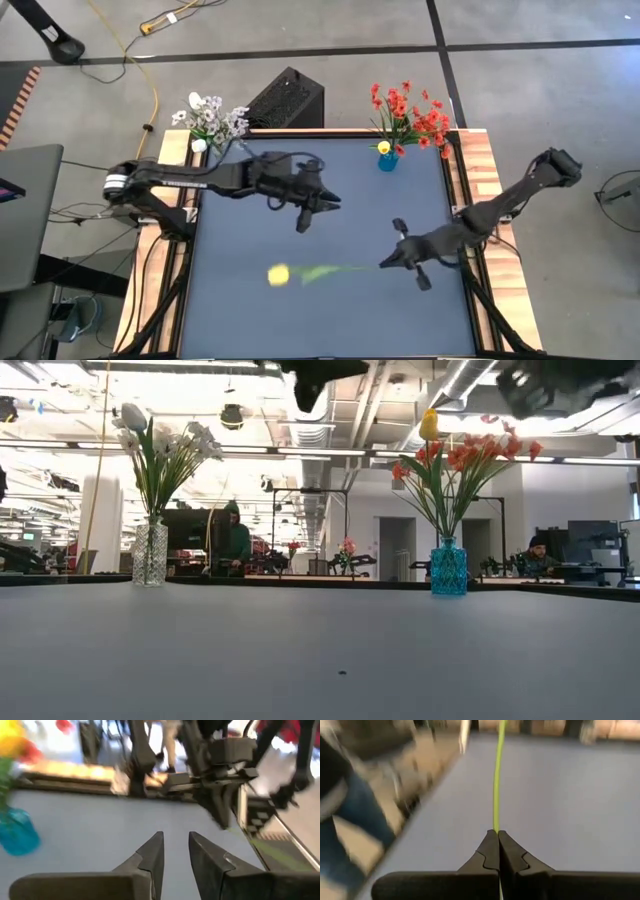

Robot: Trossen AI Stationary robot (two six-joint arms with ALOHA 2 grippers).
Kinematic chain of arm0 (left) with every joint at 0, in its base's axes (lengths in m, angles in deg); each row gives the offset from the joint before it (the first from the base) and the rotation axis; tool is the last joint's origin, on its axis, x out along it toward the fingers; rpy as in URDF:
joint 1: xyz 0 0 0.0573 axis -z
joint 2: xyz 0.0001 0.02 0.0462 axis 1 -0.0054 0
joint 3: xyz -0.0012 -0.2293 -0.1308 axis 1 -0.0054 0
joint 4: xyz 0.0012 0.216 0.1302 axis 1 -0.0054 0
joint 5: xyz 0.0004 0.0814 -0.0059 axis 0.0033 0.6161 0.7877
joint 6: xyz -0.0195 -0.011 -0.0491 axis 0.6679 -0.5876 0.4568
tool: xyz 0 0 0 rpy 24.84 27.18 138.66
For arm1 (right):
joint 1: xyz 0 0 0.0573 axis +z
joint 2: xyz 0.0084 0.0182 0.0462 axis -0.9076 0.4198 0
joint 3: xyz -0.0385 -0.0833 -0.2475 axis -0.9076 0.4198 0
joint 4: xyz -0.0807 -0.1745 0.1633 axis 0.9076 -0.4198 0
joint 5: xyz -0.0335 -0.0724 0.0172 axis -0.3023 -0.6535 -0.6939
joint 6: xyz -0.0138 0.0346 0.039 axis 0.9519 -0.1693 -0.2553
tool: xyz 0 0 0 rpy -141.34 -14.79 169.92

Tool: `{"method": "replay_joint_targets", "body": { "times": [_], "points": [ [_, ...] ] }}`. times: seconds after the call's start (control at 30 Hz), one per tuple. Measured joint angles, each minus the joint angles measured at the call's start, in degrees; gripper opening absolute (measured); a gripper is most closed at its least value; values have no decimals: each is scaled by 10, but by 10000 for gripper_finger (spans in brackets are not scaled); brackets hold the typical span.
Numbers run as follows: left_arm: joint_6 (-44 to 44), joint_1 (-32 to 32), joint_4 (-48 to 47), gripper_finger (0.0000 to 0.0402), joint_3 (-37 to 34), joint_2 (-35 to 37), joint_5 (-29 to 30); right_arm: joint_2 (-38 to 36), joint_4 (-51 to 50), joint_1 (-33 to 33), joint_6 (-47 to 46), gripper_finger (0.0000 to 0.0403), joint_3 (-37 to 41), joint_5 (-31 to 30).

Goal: Sort flowers into vase by color
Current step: Put the yellow flower into the blue vase

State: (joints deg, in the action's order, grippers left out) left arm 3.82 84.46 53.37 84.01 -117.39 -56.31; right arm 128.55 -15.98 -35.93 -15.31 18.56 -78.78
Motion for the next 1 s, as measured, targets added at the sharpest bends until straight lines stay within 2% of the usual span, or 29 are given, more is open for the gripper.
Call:
{"method": "replay_joint_targets", "body": {
  "times": [0.13, 0.27, 0.37, 0.47, 0.6, 0.7, 0.87, 1.0],
  "points": [
    [33, -1, 128, 68, -99, 40, 46, -58, 148, 28, 7, 16, 56, -59],
    [103, 4, 301, 67, -174, 49, 15, -74, 270, 26, 6, 16, 97, -151],
    [113, 24, 398, 67, -193, 42, 6, -60, 354, 4, 25, 16, 112, -177],
    [87, 43, 419, 67, -197, 41, 24, -33, 415, -27, 27, 16, 112, -176],
    [19, 65, 427, 69, -197, 41, 77, 10, 500, -60, 51, 16, 112, -150],
    [24, 77, 442, 81, -197, 41, 115, 46, 559, -82, 56, 16, 112, -129],
    [51, 81, 441, 126, -197, 41, 151, 104, 633, -106, 56, 16, 108, -86],
    [80, 81, 443, 168, -197, 41, 144, 144, 639, -118, 49, 16, 85, -83]
  ]
}}
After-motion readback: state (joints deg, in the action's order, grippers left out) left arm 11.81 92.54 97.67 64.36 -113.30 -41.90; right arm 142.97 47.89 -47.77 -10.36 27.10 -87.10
